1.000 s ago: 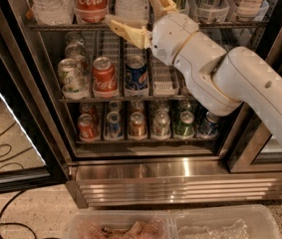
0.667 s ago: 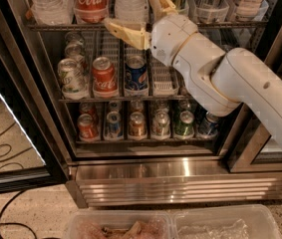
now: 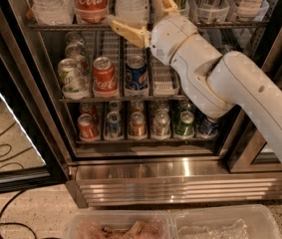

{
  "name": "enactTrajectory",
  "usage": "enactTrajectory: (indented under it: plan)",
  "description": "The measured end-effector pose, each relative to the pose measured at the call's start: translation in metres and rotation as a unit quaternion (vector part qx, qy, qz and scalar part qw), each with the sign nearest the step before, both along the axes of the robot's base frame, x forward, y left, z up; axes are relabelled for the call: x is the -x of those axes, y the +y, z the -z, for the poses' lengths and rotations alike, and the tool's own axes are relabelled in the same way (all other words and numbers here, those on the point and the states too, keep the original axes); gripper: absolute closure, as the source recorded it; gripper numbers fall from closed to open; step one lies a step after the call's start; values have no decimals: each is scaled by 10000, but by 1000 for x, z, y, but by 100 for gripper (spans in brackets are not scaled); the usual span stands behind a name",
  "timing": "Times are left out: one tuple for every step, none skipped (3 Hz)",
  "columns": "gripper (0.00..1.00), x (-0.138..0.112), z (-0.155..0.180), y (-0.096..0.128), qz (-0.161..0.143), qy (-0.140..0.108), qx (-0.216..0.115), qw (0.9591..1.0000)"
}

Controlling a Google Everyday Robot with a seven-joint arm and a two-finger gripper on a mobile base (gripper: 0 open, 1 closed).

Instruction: Pick water bottle from top shelf of fridge

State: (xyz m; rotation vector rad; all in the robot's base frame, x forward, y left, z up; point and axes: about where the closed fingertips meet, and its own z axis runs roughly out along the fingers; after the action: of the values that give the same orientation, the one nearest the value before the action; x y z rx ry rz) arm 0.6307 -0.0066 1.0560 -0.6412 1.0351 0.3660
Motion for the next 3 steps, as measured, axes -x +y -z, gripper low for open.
enactTrajectory:
  plan:
    - [21, -10, -2, -2, 83, -56, 40, 9999]
    - [24, -42, -20, 0, 173, -240, 126, 9995]
    - [24, -42, -23, 1, 166, -268, 127, 9994]
